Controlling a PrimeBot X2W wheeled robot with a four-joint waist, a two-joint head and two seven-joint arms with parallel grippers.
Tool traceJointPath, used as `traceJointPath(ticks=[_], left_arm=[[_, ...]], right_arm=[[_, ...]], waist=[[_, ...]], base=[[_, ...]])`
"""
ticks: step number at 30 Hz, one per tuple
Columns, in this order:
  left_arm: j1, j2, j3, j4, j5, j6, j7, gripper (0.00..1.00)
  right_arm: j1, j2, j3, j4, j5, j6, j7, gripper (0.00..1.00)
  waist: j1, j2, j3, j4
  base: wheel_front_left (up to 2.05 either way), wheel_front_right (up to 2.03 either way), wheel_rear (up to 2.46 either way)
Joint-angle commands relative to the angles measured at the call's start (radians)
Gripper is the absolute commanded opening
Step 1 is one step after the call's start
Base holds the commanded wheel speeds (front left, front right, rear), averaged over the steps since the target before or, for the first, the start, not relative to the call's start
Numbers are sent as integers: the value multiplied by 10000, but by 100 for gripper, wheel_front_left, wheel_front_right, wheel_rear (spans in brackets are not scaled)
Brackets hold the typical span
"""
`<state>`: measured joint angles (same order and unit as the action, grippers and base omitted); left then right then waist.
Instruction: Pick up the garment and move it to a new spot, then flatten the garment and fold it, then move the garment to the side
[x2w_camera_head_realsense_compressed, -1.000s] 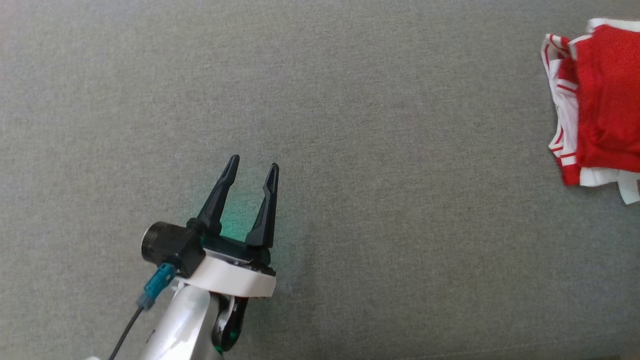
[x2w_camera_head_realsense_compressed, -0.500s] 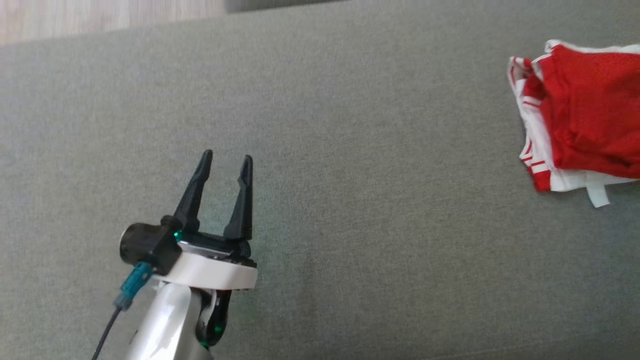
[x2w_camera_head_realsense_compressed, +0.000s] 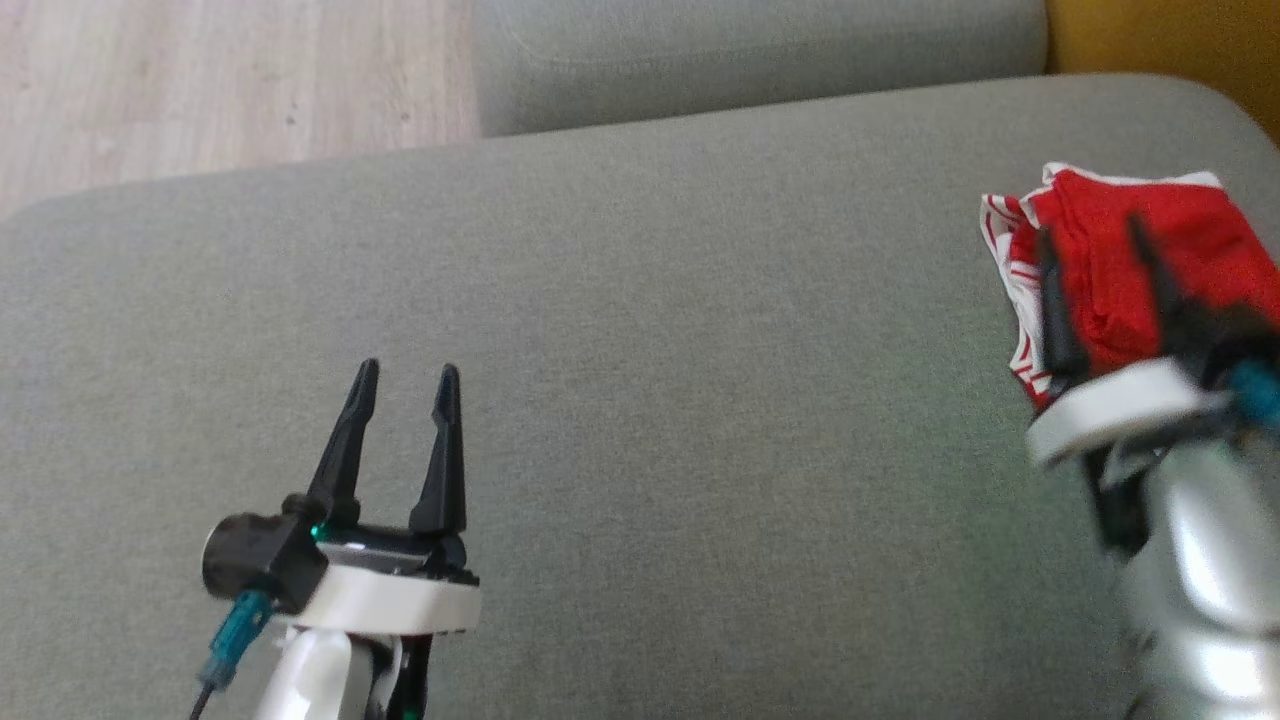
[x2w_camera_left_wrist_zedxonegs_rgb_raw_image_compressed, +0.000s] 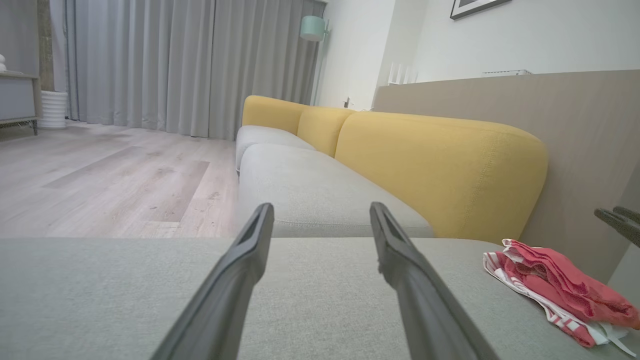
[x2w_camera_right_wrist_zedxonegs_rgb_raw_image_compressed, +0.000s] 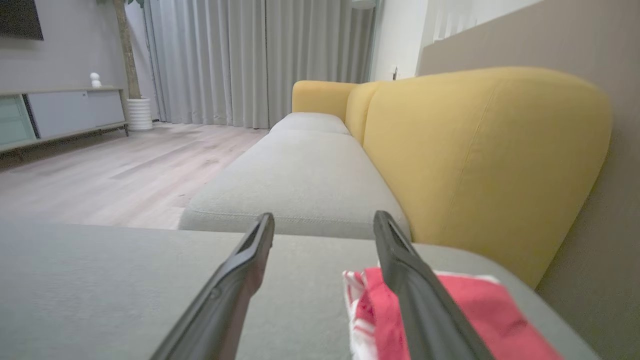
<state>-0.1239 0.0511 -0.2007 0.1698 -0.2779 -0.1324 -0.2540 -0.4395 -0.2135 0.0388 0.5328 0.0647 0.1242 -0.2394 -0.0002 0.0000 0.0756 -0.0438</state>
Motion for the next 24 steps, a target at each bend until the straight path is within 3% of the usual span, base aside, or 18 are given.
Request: traceJointPath(ticks=[1, 4, 8, 14, 24], left_arm=[[-109, 30, 459, -408, 143, 17, -78, 100], [155, 11, 536, -436, 165, 17, -78, 100], [451, -3, 528, -310, 14, 18, -78, 100], [679, -6, 598, -164, -168, 22, -78, 100], [750, -8, 570, -188, -406, 20, -78, 100]], right_arm=[[262, 387, 26, -536, 92, 65, -150, 100], [1287, 1089, -51, -993, -107, 65, -193, 100], [2462, 1484, -291, -1504, -475, 65, -217, 100], [3302, 1621, -356, -2001, -747, 65, -221, 100], [3395, 1631, -243, -2385, -663, 65, -222, 100]], waist=[[2, 0, -214, 118], [2, 0, -381, 176], [2, 0, -531, 286], [2, 0, -588, 311], [2, 0, -609, 352]], base=[[0, 0, 0], [0, 0, 0], [0, 0, 0], [0, 0, 0], [0, 0, 0]])
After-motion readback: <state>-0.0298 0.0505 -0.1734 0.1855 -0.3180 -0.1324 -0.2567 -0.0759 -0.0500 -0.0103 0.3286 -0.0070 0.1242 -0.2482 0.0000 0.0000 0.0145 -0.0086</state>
